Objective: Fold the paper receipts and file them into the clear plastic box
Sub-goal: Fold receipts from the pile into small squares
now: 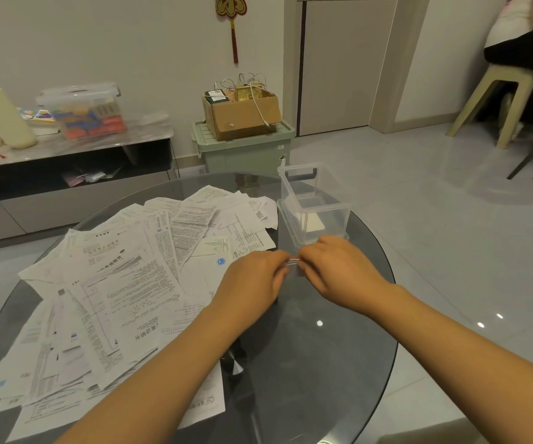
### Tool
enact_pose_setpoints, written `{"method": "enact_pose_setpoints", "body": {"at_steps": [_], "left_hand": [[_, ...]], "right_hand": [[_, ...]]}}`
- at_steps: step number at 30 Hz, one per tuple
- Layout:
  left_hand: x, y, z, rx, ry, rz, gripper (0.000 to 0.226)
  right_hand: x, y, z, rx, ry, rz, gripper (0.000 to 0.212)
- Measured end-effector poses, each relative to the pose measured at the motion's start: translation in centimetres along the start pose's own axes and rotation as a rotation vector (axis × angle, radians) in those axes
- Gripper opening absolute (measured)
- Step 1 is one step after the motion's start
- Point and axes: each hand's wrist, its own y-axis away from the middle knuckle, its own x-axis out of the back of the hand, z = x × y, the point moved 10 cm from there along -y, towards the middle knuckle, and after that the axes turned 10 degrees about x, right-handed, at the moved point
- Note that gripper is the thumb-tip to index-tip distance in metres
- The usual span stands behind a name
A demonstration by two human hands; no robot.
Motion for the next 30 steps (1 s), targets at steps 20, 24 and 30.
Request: {"method": "enact_pose_setpoints", "body": {"at_steps": [20, 24, 30], "left_hand": [[-0.1, 0.0, -0.5, -0.002, -0.031, 0.036, 0.037], [-0.2, 0.0, -1.0, 0.042, 0.067, 0.023, 0.035], [1.9, -0.1, -1.8, 0.148, 0.346, 0.140, 0.035]], "right_hand": [[-1.1, -0.2, -0.1, -0.112, -0.073, -0.044, 0.029], [-0.5, -0.1, 0.2, -0.149, -0.062, 0.011, 0.027], [0.4, 0.1, 2.2, -0.314, -0.303, 0.158, 0.017]]}}
